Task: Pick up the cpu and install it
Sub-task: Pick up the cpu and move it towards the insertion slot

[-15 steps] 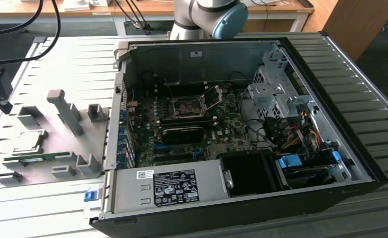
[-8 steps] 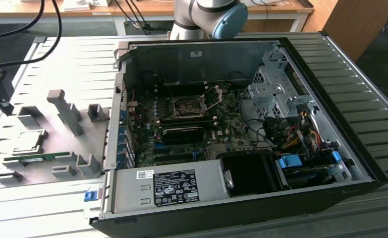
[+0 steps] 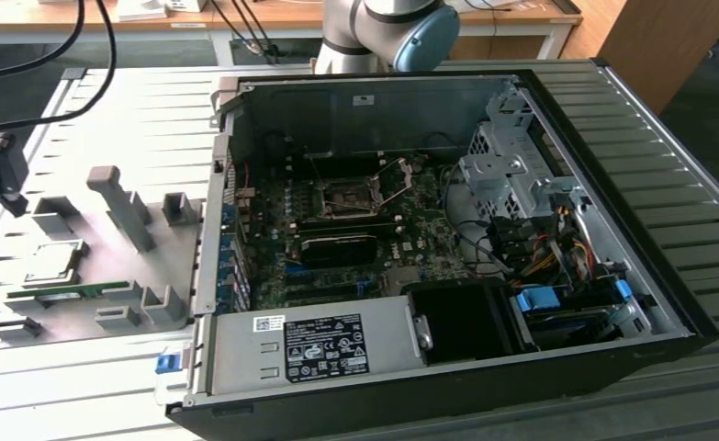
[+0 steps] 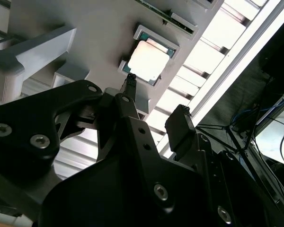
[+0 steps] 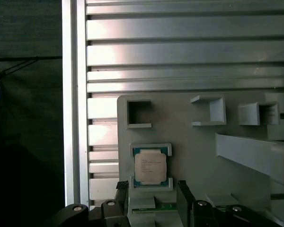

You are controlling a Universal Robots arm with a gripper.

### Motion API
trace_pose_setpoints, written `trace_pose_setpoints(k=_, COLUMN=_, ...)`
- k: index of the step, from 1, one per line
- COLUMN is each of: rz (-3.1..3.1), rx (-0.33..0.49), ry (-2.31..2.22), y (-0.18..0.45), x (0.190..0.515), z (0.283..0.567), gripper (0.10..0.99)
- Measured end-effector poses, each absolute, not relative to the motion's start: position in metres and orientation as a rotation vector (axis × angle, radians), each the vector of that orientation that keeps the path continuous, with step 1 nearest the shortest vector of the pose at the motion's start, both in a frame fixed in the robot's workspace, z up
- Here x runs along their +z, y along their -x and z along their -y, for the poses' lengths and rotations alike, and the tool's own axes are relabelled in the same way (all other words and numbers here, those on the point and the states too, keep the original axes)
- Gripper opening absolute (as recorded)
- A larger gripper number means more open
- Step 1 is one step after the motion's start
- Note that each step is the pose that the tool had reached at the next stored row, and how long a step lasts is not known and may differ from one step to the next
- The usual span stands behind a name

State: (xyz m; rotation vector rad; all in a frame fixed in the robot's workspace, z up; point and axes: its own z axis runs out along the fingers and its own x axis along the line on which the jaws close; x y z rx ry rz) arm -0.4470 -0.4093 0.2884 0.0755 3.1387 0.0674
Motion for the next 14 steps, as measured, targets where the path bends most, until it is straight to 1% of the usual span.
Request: trace_pose_setpoints(k=14, rz=-3.139, rx=0.068, ry=-0.075, y=0.4469, x=0.2823, z=0.4098, gripper=0.529)
